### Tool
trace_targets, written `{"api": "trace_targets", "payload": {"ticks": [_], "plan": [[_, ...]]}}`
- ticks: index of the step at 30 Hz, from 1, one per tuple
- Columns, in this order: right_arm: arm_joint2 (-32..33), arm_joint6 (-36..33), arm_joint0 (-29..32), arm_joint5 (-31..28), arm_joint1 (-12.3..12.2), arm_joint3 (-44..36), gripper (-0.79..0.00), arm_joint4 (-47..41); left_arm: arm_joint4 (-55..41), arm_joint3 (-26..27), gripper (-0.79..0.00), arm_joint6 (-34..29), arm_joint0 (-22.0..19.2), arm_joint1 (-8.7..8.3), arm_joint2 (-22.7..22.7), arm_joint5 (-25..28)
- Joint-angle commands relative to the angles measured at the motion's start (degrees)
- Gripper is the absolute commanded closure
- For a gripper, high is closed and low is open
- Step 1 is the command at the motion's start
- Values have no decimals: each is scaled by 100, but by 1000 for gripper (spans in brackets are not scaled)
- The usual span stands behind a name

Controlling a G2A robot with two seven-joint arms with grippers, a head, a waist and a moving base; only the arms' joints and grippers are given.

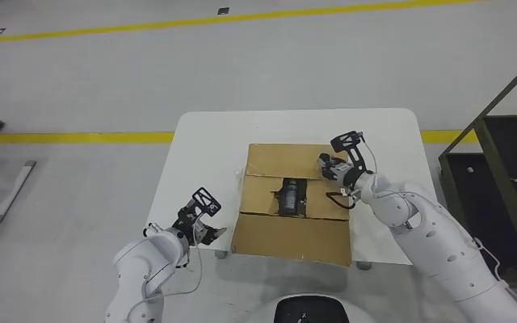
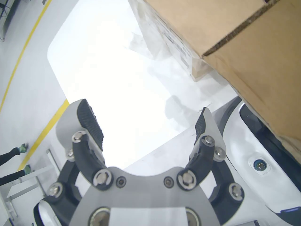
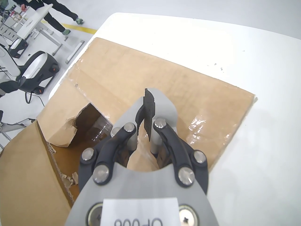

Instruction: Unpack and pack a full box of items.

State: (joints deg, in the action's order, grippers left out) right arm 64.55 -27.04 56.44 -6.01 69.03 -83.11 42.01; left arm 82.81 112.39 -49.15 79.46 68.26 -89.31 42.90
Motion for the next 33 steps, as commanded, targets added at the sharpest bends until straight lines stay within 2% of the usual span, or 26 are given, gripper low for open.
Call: {"api": "trace_targets", "payload": {"ticks": [1,5,9,12,18,24,33], "plan": [[5,-7,4,33,6,5,0,-5,191,-114,-785,42,60,-32,78,278],[2,51,56,113,20,-60,0,-12,86,-268,-785,270,74,-57,189,450],[13,72,107,148,28,-96,0,-3,56,-226,-785,514,14,-98,335,904],[33,63,136,156,29,-132,0,9,179,-224,-785,707,-61,-124,379,948],[165,5,186,182,18,-289,0,-18,185,-216,-785,1026,-302,-139,470,642],[488,99,327,240,-17,-844,0,-131,-9,-229,-785,1170,-656,-143,640,481],[1079,531,745,-77,-132,-1581,0,438,70,-833,-785,990,-1497,-63,1241,-427]]}}
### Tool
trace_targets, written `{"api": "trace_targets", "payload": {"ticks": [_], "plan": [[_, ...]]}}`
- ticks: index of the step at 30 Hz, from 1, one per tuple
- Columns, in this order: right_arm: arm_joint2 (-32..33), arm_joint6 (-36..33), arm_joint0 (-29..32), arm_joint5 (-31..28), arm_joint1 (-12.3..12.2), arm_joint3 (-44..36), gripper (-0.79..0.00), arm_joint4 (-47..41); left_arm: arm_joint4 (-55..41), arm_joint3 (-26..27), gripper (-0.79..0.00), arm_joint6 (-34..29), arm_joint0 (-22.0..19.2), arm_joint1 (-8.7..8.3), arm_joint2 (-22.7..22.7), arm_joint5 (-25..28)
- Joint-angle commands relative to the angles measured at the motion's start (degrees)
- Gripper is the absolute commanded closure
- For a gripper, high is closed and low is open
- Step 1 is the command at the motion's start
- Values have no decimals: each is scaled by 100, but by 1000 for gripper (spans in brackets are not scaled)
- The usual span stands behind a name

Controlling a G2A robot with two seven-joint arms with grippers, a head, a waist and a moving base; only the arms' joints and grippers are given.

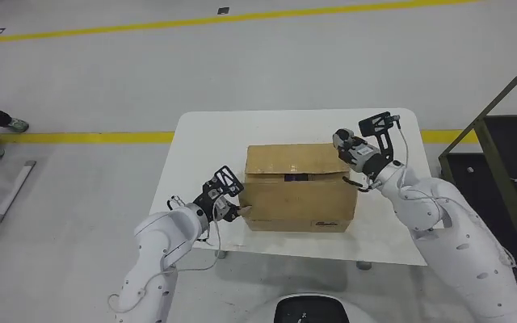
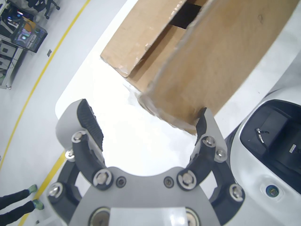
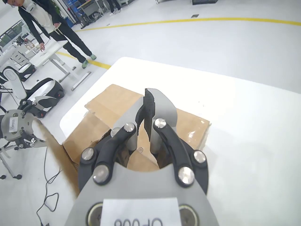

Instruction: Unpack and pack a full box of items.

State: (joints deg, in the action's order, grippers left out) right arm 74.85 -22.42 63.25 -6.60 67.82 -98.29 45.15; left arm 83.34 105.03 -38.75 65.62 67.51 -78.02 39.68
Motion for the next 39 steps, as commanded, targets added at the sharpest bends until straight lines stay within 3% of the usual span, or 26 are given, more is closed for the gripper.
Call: {"api": "trace_targets", "payload": {"ticks": [1,8,17,27,39], "plan": [[76,136,111,-36,-20,-110,0,258,19,-168,-785,-82,-182,21,192,-136],[-218,557,333,-33,-12,13,0,1224,102,-494,-785,-189,-448,46,499,-279],[-1112,821,106,393,155,689,0,1972,197,-504,-785,-202,-376,-1,463,-233],[-1571,722,-229,592,323,1266,0,2075,179,-426,-785,-182,-229,-57,286,-359],[-1612,710,-231,625,405,1304,0,2099,940,-250,-785,189,16,-133,89,-834]]}}
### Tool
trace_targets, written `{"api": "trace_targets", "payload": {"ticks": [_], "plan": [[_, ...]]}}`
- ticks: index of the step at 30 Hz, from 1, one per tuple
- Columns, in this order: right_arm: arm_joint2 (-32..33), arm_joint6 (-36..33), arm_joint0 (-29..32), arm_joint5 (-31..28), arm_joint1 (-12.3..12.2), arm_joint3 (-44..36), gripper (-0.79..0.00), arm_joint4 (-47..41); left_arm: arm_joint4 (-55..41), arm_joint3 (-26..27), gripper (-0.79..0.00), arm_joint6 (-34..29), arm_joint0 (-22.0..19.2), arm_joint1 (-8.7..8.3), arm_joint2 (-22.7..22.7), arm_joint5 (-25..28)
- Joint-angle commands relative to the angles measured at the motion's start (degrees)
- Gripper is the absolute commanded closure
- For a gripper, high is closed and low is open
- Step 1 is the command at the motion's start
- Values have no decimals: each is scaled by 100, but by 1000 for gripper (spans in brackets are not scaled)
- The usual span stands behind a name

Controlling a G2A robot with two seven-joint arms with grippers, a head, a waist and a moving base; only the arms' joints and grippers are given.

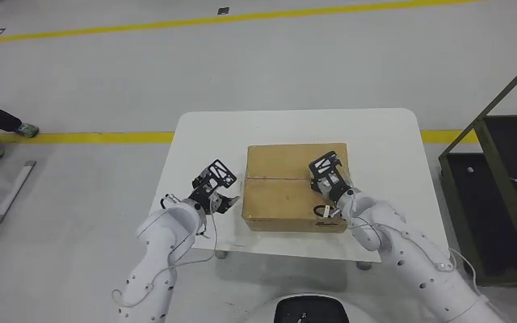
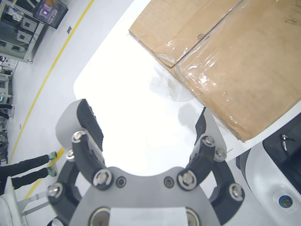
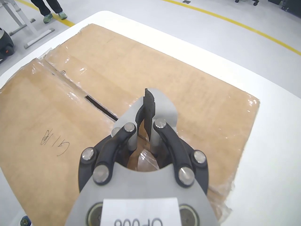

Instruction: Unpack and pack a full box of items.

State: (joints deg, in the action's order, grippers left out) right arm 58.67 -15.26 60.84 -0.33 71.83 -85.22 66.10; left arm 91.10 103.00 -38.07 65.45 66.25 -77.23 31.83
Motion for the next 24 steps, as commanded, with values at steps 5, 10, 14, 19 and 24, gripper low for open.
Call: {"api": "trace_targets", "payload": {"ticks": [5,10,14,19,24], "plan": [[-6,10,57,9,29,-41,0,62,250,-139,-785,219,73,-11,2,-172],[3,11,78,13,52,-52,0,96,250,-139,-785,219,73,-11,2,-172],[31,4,55,8,72,-70,0,93,250,-139,-785,219,73,-11,2,-172],[85,-15,24,-15,92,-62,0,76,555,-305,-785,643,119,-24,142,-119],[95,-20,21,-35,115,-43,0,96,915,-730,-785,916,-31,5,399,-394]]}}
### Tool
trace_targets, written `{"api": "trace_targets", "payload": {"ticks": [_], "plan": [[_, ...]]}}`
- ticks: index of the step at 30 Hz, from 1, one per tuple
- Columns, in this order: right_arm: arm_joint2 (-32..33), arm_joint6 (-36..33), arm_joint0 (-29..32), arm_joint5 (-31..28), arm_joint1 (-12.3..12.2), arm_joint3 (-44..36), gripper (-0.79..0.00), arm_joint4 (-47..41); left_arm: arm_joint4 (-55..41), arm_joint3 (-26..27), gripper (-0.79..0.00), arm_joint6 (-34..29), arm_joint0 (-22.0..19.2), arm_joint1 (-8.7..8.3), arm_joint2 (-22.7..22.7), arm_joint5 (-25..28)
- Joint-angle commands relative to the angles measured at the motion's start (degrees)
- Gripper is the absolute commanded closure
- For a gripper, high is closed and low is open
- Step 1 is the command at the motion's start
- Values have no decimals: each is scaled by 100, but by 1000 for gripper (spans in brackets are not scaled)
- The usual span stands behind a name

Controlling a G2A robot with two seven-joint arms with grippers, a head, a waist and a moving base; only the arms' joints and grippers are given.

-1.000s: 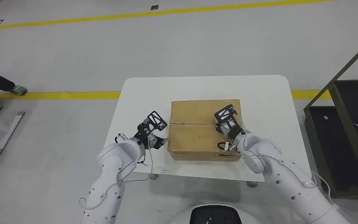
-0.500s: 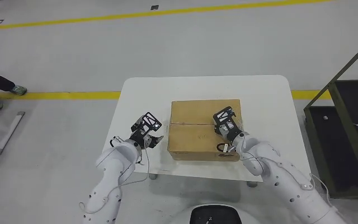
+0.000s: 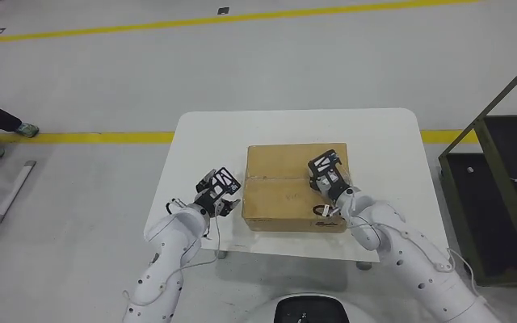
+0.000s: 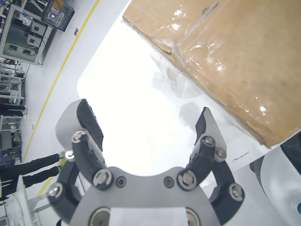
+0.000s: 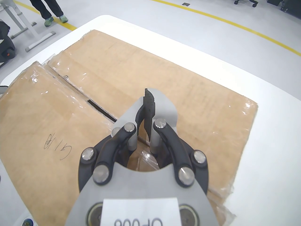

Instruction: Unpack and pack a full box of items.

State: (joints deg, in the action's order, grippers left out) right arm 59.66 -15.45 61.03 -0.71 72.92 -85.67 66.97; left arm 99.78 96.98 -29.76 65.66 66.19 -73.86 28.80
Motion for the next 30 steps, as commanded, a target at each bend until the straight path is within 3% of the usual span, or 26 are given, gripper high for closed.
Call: {"api": "trace_targets", "payload": {"ticks": [1,7,12,16,20,25,30], "plan": [[-10,-5,4,2,11,1,-3,25,101,-227,-785,142,-93,19,108,-157],[-26,-36,23,-22,40,-1,-6,51,145,-758,-785,646,-339,74,332,-401],[-49,-58,31,-36,66,-7,-18,76,-564,-1270,-785,1206,-523,151,381,-549],[-48,-78,28,-40,84,-23,-58,97,-723,-1606,-785,1560,-677,196,419,-823],[-9,-81,26,-55,95,-24,-31,107,-993,-1837,-785,1845,-694,246,384,-1336],[40,-104,12,-82,104,-26,-6,148,-1535,-1946,-785,1896,-682,294,281,-1613],[55,-119,13,-100,122,-14,-9,175,-1666,-1788,-785,2049,-653,290,188,-1555]]}}
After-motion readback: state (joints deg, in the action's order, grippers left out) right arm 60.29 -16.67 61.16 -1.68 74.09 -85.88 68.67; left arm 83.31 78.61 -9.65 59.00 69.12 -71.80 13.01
